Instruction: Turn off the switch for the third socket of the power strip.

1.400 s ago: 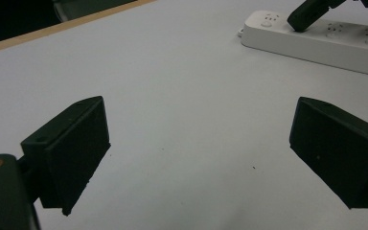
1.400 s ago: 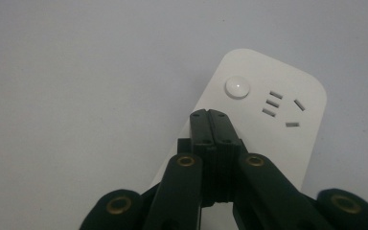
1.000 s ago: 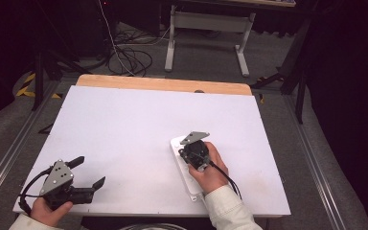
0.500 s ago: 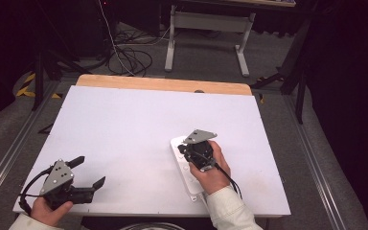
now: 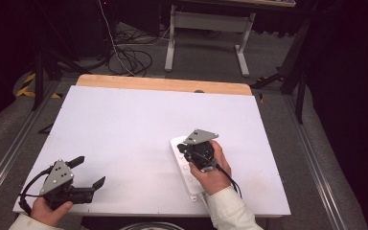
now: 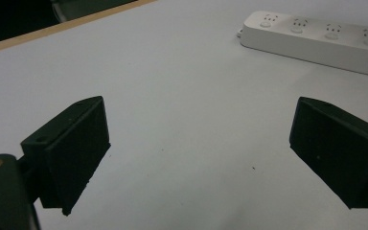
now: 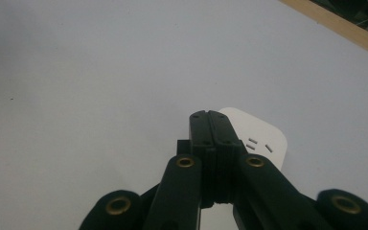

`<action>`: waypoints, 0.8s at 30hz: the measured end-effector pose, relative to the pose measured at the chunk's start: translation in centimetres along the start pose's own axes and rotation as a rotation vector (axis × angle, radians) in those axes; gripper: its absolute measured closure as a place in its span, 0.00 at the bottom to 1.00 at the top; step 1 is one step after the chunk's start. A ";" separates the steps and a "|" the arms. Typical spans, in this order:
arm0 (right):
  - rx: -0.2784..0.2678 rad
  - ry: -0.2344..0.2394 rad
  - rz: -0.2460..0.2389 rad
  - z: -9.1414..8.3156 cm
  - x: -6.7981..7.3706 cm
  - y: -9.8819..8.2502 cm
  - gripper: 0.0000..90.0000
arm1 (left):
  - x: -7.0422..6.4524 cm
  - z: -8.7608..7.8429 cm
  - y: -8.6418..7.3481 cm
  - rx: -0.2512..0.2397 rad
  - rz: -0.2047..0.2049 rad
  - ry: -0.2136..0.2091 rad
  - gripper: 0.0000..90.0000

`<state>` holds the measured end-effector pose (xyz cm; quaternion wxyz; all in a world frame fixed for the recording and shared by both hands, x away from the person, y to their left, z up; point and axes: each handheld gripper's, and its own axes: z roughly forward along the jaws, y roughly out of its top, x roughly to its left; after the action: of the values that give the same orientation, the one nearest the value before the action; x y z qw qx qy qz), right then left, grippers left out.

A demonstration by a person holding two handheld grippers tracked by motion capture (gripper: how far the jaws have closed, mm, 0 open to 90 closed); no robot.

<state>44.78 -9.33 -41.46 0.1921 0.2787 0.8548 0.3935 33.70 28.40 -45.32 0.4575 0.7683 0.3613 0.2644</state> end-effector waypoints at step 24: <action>-0.096 0.052 -0.019 -2.0 0.6 1.3 0.45 | 0.0 -0.2 0.1 0.003 -0.010 -0.010 0.09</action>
<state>43.64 -9.42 -39.31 0.1868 0.2507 0.8423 0.4391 33.60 28.44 -45.17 0.4595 0.7684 0.3633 0.2576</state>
